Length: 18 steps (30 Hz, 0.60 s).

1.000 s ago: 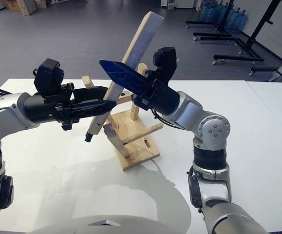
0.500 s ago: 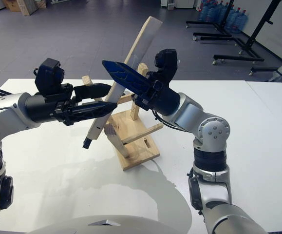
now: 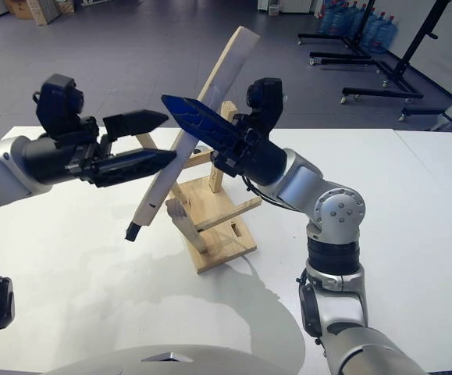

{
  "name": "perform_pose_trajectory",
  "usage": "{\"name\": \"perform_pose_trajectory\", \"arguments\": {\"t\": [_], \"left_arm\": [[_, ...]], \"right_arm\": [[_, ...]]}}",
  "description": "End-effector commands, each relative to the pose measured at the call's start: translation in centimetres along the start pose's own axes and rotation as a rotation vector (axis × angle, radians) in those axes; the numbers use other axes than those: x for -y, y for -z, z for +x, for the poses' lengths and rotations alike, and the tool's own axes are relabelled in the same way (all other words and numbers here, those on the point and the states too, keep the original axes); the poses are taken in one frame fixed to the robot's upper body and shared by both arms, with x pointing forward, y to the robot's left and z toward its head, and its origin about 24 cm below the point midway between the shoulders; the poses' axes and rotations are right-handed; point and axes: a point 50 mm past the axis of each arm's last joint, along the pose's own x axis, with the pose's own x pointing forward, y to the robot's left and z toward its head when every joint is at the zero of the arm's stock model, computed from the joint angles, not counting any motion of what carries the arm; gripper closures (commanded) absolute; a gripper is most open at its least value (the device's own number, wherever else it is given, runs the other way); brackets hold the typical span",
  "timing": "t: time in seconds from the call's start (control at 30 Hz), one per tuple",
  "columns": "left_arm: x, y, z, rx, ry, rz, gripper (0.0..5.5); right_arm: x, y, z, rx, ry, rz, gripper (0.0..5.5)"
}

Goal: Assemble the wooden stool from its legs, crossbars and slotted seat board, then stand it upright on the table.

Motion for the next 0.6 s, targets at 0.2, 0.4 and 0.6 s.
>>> {"name": "perform_pose_trajectory", "arguments": {"t": [0.2,0.4,0.6], "left_arm": [[0.1,-4.7,-2.7,0.172,-0.090,0.031,0.10],[0.8,-5.9,-5.8,0.229,-0.121,-0.042,0.10],[2.8,5.2,-7.0,-0.256,-0.069,-0.186,0.10]], "right_arm": [[0.3,-3.9,0.1,0.099,0.034,-0.112,3.44],[0.1,-6.9,-2.5,0.163,0.143,-0.243,3.44],[0.7,-7.4,-4.8,0.174,0.236,-0.291,3.44]]}}
